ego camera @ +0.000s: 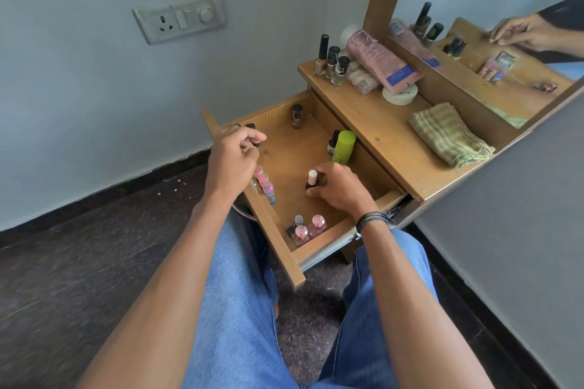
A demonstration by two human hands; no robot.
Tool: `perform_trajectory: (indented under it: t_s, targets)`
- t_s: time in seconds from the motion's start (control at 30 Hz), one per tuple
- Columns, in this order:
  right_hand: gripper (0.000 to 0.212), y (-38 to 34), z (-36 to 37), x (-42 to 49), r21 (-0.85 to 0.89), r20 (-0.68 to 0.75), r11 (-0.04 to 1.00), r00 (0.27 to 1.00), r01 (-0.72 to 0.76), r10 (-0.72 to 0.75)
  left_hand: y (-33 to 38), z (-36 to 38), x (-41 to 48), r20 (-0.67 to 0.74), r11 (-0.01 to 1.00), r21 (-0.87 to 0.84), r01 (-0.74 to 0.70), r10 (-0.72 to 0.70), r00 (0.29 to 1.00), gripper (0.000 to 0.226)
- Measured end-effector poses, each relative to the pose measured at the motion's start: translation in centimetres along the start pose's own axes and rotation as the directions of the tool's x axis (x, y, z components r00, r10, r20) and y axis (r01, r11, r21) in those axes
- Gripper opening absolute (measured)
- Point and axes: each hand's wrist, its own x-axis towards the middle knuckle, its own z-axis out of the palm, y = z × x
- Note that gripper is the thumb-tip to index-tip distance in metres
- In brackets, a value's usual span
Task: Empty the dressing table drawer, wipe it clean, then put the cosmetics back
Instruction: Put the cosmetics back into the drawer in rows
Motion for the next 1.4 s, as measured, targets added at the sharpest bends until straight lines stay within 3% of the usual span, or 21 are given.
perform_trajectory:
  t_s: [0.1, 0.23, 0.43, 0.63, 0.7, 0.77, 0.83, 0.9, 1.07, 1.4]
  targets:
    - [0.029, -0.2, -0.1, -0.1, -0.001, 0.015, 1.0, 1.0, -0.025, 0.025, -0.2, 0.8, 0.0, 0.171, 0.948, 0.267, -0.173, 0.13, 0.977, 0.018]
    - [0.032, -0.1, -0.1, 0.0, -0.011, 0.021, 0.999, 0.998, -0.051, 0.052, -0.4, 1.8, -0.8, 0.232, 0.828, 0.501, -0.253, 0.153, 0.961, 0.023]
    - [0.039, 0.2, 0.0, 0.1, 0.021, -0.045, 0.99, 0.989, -0.137, 0.138, -0.2, 2.2, -0.8, 0.224, 0.833, 0.5, -0.236, 0.139, 0.965, 0.028]
    - [0.01, 0.7, 0.2, 0.4, 0.052, -0.094, 0.972, 0.968, -0.23, 0.234, 1.1, 2.7, 0.1, 0.327, 0.893, 0.369, -0.256, 0.133, 0.936, 0.028]
    - [0.011, 0.7, 0.3, 0.4, 0.041, -0.082, 0.975, 0.972, -0.216, 0.219, 1.1, 2.9, 0.2, 0.25, 0.903, 0.346, -0.256, 0.175, 0.952, 0.024]
    - [0.013, 0.7, 0.4, 0.6, 0.046, -0.057, 0.981, 0.98, -0.19, 0.193, 0.3, 2.8, 0.4, 0.057, 0.942, 0.276, -0.188, 0.18, 0.982, 0.021]
    - [0.012, 0.6, 0.4, 1.0, 0.058, -0.029, 0.986, 0.987, -0.156, 0.158, -0.6, 2.7, 0.4, -0.169, 0.991, 0.123, -0.047, 0.067, 0.983, 0.033]
    - [0.011, 0.2, 0.4, 1.6, 0.062, -0.018, 0.991, 0.993, -0.115, 0.117, -0.8, 2.7, 0.1, -0.294, 0.999, -0.019, 0.047, -0.05, 0.955, 0.048]
    - [0.018, -1.1, 1.5, 3.7, 0.059, -0.013, 0.996, 0.998, -0.065, 0.066, -1.1, 3.2, -0.3, -0.418, 0.98, -0.194, 0.036, -0.115, 0.901, 0.064]
    - [0.023, -4.3, 2.4, 9.2, -0.038, -0.008, 0.999, 1.0, -0.023, 0.023, -1.7, 3.4, -0.3, -0.441, 0.986, -0.169, 0.006, -0.081, 0.894, 0.076]
